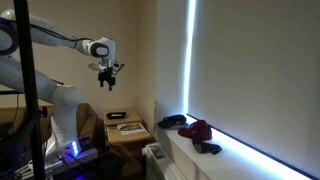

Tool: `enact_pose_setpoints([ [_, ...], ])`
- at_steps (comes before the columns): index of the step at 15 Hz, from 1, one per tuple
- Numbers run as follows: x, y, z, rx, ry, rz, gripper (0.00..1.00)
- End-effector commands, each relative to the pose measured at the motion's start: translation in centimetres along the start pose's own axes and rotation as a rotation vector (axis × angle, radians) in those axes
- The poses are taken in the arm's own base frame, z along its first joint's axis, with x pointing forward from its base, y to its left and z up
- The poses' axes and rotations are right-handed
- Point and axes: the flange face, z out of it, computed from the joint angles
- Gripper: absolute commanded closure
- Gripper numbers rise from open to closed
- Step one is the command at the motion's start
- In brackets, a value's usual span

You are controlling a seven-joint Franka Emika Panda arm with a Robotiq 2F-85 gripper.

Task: Put the black object on the drawer tray

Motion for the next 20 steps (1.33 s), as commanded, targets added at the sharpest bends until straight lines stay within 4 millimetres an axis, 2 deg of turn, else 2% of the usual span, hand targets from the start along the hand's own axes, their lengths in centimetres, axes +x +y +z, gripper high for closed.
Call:
enact_pose_setpoints([
  [1,0.0,0.0,-0.1,0.000,-0.001,0.000,0.00],
  [5,-0.3,-4.6,3.3,0.005,-0.084,-0.062,0.00],
  [6,-0.2,-5.8,3.9,-0.012,-0.094,-0.065,0.00],
  [7,0.0,-7.0,3.4,0.020,-0.099,-0.073,0.00],
  [8,0.0,-5.5,2.4,0.006,-0.064,-0.068,0.00],
  [10,0.0,-7.0,3.0,0.005,-0.080,-0.080,0.00],
  [12,0.0,-7.1,3.0,0.006,-0.081,-0.082,0.00],
  [14,0.6,-5.7,6.3,-0.021,-0.161,-0.037,0.00],
  [15,-0.1,-5.4,10.3,-0.043,-0.230,-0.020,0.00],
  [16,-0.6,-5.7,11.8,-0.058,-0.266,-0.019,0.00],
  [17,1.1,-6.8,12.6,-0.045,-0.331,-0.017,0.00],
  [18,0.6,-7.3,15.0,-0.060,-0.385,-0.002,0.00],
  [20,1.7,-9.3,18.2,-0.092,-0.364,0.024,0.00],
])
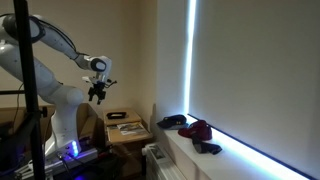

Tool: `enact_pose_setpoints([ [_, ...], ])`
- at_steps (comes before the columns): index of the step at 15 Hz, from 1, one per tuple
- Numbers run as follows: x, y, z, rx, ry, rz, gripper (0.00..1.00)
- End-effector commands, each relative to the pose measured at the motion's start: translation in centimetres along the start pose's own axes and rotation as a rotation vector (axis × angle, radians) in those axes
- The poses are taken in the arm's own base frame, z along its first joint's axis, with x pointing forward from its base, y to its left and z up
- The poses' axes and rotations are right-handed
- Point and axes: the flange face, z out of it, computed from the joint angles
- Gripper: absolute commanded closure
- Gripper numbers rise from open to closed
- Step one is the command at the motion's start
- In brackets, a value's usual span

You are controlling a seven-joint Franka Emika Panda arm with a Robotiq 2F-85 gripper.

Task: Put the black object on the drawer tray

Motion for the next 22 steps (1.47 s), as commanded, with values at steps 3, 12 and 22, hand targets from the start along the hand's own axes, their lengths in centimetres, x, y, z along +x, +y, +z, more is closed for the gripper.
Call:
enact_pose_setpoints([
  [3,5.7,-6.4,6.3,-0.029,0.122,0.104,0.00],
  [12,8.2,-9.9,8.2,-0.065,0.216,0.149,0.00],
  [22,21.3,-11.7,13.0,0.122,0.465,0.507,0.00],
])
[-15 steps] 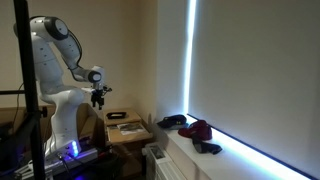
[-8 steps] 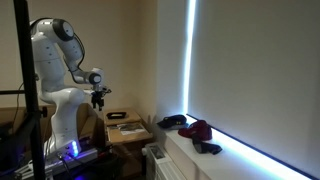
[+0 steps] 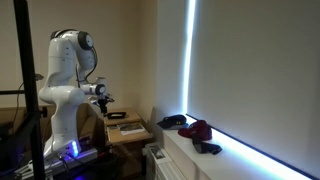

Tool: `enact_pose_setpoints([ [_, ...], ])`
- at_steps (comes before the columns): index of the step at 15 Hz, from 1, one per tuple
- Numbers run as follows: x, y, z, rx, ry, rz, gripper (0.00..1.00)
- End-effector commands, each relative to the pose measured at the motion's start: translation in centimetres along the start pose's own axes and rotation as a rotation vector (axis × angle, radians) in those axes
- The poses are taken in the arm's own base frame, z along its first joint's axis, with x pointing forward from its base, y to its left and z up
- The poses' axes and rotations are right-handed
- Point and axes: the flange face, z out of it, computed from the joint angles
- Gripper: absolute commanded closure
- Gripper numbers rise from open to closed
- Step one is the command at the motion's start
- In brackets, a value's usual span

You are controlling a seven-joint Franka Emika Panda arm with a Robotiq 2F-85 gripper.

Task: Put the black object on the drawer tray

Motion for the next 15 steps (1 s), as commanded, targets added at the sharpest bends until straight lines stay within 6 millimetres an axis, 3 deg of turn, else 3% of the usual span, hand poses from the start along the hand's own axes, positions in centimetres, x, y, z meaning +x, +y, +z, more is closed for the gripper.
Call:
enact_pose_setpoints([
  [1,6.1,-3.9,1.0,0.098,0.120,0.130,0.00],
  [3,8.3,-6.1,0.4,0.121,0.138,0.191,0.00],
  [4,6.6,-3.9,0.2,0.100,0.129,0.154,0.00],
  [5,7.5,-4.5,0.1,0.109,0.137,0.164,0.00],
  [8,7.0,-4.4,0.4,0.103,0.129,0.161,0.00],
  [11,8.4,-2.6,4.9,0.011,0.118,0.208,0.00],
  [15,12.5,-5.0,8.4,0.096,0.193,0.333,0.00],
])
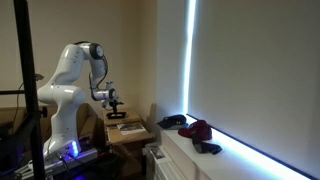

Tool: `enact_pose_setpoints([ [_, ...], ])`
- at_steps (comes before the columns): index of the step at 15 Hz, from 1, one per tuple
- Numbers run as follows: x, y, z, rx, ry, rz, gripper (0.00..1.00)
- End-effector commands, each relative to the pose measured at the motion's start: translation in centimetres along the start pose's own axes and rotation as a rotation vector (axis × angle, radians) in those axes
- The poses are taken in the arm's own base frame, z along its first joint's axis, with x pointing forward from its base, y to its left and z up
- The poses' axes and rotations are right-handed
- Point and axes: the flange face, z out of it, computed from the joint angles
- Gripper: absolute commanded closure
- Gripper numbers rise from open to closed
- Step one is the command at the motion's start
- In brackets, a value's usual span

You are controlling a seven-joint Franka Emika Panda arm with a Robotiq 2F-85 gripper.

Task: Put the black object on the drawer tray

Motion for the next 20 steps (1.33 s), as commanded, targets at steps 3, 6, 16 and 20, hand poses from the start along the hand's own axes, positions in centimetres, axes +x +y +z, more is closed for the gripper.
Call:
enact_pose_setpoints([
  [3,2.1,-7.8,5.2,0.128,0.057,0.095,0.00],
  [6,2.2,-13.1,5.1,0.156,0.043,0.132,0.00],
  [16,3.5,-11.0,9.0,-0.028,-0.036,0.114,0.00],
  [20,5.7,-13.7,9.1,-0.033,-0.035,0.136,0.00],
])
